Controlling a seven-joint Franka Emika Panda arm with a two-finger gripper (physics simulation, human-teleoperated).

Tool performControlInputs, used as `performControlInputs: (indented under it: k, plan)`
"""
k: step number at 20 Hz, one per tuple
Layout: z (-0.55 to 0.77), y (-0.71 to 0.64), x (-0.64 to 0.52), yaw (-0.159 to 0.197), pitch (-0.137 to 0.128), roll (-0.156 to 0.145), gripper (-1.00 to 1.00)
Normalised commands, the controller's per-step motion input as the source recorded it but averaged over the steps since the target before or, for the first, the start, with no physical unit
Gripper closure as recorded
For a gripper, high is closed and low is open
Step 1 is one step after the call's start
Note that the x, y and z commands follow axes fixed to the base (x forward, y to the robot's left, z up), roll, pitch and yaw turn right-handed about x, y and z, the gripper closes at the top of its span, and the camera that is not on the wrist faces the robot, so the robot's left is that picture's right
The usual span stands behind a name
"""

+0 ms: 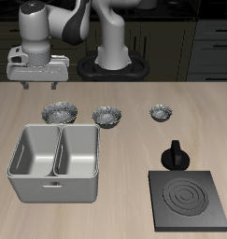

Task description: Place the largest bowl in the left side of the drainer and the medium bowl in the right side

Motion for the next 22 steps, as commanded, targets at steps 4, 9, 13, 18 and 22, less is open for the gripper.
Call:
performControlInputs:
  k: [4,9,13,18,22]
  plan:
    - [-0.27,-0.1,0.02,0.033,-0.028,0.026,-1.0]
    - [-0.28,-0.08,0.05,-0.038,0.008,-0.01,-1.0]
    - [-0.4,-0.08,0.06,-0.061,0.032,-0.016,-1.0]
    - [-0.3,0.01,0.07,-0.031,0.052,0.0,-1.0]
    - [-0.49,0.19,0.08,0.007,0.079,0.031,-1.0]
